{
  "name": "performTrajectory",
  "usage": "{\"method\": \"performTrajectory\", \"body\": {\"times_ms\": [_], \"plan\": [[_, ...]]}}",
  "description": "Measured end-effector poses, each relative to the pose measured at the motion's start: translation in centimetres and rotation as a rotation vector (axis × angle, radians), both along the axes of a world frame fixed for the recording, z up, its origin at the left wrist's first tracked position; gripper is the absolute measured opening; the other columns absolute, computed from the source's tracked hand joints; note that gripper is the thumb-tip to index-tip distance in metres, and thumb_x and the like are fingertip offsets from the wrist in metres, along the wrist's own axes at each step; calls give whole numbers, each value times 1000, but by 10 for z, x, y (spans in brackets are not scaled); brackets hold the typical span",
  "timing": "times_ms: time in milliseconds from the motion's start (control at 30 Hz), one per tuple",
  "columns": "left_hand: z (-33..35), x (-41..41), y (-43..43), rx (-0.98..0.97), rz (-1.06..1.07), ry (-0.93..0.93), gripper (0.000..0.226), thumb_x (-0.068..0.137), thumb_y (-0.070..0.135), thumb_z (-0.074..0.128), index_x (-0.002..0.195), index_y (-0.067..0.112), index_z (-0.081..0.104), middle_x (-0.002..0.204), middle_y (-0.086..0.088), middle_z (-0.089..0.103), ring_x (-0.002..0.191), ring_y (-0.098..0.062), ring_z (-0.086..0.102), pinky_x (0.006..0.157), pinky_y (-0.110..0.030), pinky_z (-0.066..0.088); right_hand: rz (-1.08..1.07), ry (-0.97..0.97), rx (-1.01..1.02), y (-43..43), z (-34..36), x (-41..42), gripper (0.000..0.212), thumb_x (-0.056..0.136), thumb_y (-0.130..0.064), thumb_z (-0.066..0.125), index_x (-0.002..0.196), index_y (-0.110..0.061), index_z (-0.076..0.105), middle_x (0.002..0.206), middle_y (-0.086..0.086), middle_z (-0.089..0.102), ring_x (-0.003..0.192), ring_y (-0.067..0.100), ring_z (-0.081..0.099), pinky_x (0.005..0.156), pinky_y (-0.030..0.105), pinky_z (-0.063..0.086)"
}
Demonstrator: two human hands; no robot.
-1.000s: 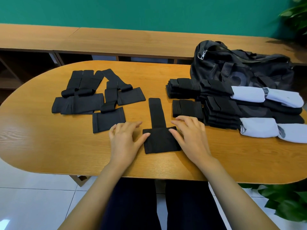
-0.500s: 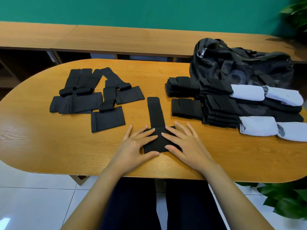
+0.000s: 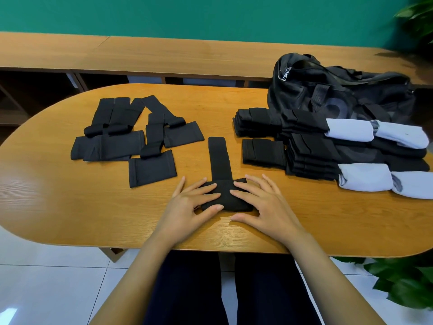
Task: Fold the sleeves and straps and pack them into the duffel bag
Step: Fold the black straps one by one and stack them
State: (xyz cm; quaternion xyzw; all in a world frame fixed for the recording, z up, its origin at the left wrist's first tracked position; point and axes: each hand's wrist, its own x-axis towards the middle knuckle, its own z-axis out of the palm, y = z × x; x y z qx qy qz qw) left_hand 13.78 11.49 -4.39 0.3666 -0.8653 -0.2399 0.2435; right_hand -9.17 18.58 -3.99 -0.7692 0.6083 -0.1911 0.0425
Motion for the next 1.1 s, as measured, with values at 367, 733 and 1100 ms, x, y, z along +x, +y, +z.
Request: {"method": "performTrajectory", "body": {"times_ms": [367, 733, 1100], "plan": [[-2, 0, -1, -5, 2, 12, 55, 86, 71, 39, 124, 38, 61, 135, 26, 47, 138, 15, 23, 121, -30, 3, -9, 23, -10, 0, 0, 1, 61, 92, -65, 32, 135, -31, 57, 143, -12, 51, 140, 9, 33, 121, 43, 14], [-1, 1, 1, -29, 11, 42, 56, 84, 71, 45, 121, 34, 64, 134, 18, 57, 137, 11, 31, 122, -38, 8, -30, -3, 2, -1, -2, 0, 66, 95, -68, 15, 133, -35, 58, 141, -16, 52, 139, 3, 32, 121, 35, 6], [3, 0, 12, -106, 44, 147, 58, 91, 71, 37, 109, 29, 72, 109, 17, 70, 110, 7, 55, 112, -34, 24, -16, -146, -218, 3, 1, 1, 50, 99, -56, 35, 106, -25, 74, 105, -11, 72, 115, 3, 54, 116, 46, 25]]}}
